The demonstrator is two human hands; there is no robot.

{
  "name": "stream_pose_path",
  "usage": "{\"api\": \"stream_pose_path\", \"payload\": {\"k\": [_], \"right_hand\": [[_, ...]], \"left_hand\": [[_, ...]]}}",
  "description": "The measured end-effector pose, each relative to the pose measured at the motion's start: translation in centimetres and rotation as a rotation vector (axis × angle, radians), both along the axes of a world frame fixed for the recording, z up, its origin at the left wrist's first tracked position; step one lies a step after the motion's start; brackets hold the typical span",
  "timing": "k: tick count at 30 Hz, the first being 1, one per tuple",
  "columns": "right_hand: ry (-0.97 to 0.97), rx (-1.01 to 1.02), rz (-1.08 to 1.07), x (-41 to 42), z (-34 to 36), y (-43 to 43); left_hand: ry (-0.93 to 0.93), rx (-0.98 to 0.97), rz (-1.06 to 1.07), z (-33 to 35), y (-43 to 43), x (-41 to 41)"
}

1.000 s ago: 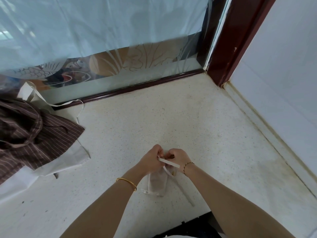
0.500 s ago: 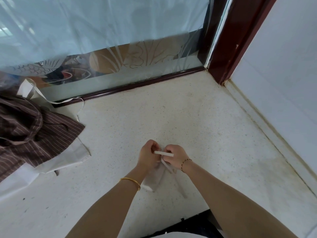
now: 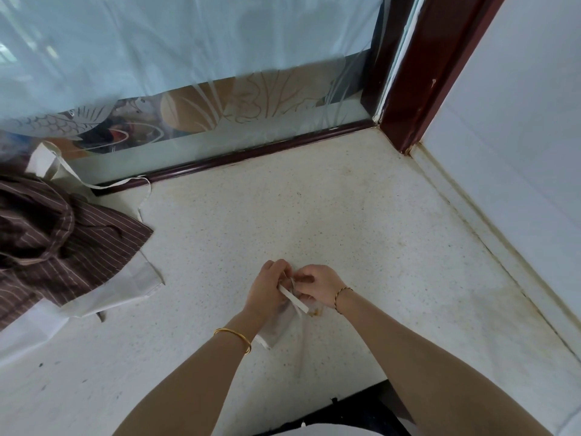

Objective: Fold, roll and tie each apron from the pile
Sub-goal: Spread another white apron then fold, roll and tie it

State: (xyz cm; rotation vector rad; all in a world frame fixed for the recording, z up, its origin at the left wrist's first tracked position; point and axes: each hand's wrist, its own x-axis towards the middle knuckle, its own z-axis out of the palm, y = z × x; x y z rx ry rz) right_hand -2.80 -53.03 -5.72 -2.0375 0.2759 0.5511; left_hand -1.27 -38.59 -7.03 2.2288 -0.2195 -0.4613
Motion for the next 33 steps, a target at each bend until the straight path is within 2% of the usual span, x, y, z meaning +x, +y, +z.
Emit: {"api": "stream_pose_path", "payload": {"k": [3, 9, 13, 15, 18, 20, 22, 25, 27, 30, 31, 33], "right_hand": [[-0.001, -0.016, -0.011, 0.0, 0.0, 0.0], [0.073, 0.099, -0.100, 0.6, 0.2, -0.3], [0.137, 0.082, -0.076, 0.8, 0.5, -0.4], [0.121, 0.010, -0.038, 0.7, 0.5, -0.5], [0.042, -0.223, 0.139, 0.6, 0.6, -0.6], [0.031, -0.288, 0.196, 0.6, 0.5, -0.6], [0.074, -0.198, 0.112, 0.4, 0.4, -0.8], [0.151, -0.032, -0.163, 0.2, -0.2, -0.2], [0.086, -0.226, -0.105, 0.0, -0.5, 0.6], [-0.085, -0.768, 0.281, -0.6, -0.3, 1.2], [-0.137, -0.836, 0.341, -0.6, -0.5, 1.2], [-0.188, -0.724, 0.291, -0.6, -0.8, 0.9]], "left_hand": [[-0.028, 0.014, 0.001, 0.0, 0.2, 0.1], [0.015, -0.013, -0.004, 0.2, 1.1, 0.9], [0.025, 0.054, -0.034, 0.4, 1.4, 1.3], [0.026, 0.109, -0.048, 0.3, 1.6, 1.5], [0.018, 0.190, -0.070, 0.1, 2.0, 1.5], [0.030, 0.224, -0.076, -0.1, 2.1, 1.5], [0.035, 0.246, -0.079, -0.3, 2.0, 1.5], [0.038, 0.270, -0.076, -0.3, 1.7, 1.6], [0.049, 0.297, -0.078, -0.3, 1.5, 1.6], [0.075, 0.320, -0.065, -0.4, 1.4, 1.5], [0.081, 0.326, -0.063, -0.5, 1.4, 1.5], [0.083, 0.345, -0.066, -0.6, 1.5, 1.4]]}}
